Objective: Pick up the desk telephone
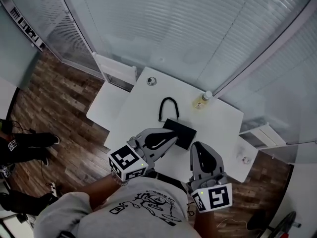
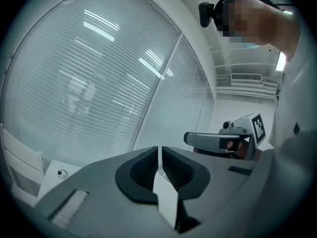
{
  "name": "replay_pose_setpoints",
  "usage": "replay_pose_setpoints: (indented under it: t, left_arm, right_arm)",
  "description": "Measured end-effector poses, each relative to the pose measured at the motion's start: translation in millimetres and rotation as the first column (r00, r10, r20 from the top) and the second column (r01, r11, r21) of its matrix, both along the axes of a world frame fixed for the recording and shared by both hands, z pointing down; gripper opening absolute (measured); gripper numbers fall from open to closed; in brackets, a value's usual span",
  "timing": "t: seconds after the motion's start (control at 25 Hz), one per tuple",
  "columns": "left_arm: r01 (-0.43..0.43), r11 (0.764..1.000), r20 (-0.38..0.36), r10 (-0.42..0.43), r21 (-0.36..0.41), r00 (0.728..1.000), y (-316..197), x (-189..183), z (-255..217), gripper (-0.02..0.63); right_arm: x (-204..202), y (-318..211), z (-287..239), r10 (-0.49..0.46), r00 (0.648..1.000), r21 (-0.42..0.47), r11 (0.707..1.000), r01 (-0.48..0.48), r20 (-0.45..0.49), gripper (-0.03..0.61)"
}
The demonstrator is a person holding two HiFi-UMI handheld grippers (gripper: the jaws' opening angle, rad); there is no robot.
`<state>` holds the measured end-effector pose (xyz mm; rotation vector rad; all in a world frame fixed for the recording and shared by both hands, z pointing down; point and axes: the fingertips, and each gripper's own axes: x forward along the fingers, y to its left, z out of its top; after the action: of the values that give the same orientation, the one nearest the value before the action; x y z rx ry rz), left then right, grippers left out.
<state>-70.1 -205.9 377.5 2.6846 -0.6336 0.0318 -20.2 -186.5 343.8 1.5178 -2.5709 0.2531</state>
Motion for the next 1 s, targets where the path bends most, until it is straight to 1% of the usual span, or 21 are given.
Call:
replay_pose_setpoints:
  t: [0.16, 0.32, 0.44, 0.56, 0.72, 0.88, 1.0]
  left_arm:
    - [-0.011, 0.998, 0.029, 0.013, -0.064, 1.000, -10.9, 3.5, 32.4, 0.013]
    - [-0.008, 0.990, 0.082, 0.019, -0.140, 0.996, -21.4, 2.7, 80.9, 0.077]
    - [0.006, 0.975, 0.103, 0.017, -0.221, 0.995, -31.6, -0.4, 122.0, 0.105]
    - [0.023, 0.951, 0.127, 0.017, -0.309, 0.992, -44.4, -1.1, 168.6, 0.127]
    - [0.046, 0.913, 0.170, 0.026, -0.405, 0.985, -56.9, -2.6, 233.5, 0.146]
    - [0.053, 0.863, 0.180, 0.045, -0.503, 0.983, -55.3, -3.0, 286.6, 0.213]
    - [0.063, 0.834, 0.202, 0.060, -0.548, 0.977, -53.4, 0.0, 316.7, 0.250]
  right_arm:
    - [7.5, -4.1, 31.2, 0.009, 1.000, -0.073, 0.997, -0.008, 0.010, 0.012]
    - [21.2, -9.0, 70.7, 0.046, 0.999, -0.153, 0.987, -0.043, 0.022, 0.014]
    - [32.8, -12.7, 103.5, 0.074, 0.997, -0.208, 0.976, -0.068, 0.020, 0.023]
    - [45.4, -18.4, 143.4, 0.094, 0.995, -0.266, 0.960, -0.088, 0.012, 0.060]
    - [55.8, -27.5, 193.2, 0.117, 0.993, -0.346, 0.933, -0.103, 0.019, 0.086]
    - [63.1, -27.8, 242.6, 0.127, 0.992, -0.420, 0.901, -0.109, 0.015, 0.113]
    - [68.6, -24.6, 278.0, 0.138, 0.990, -0.478, 0.871, -0.112, 0.018, 0.150]
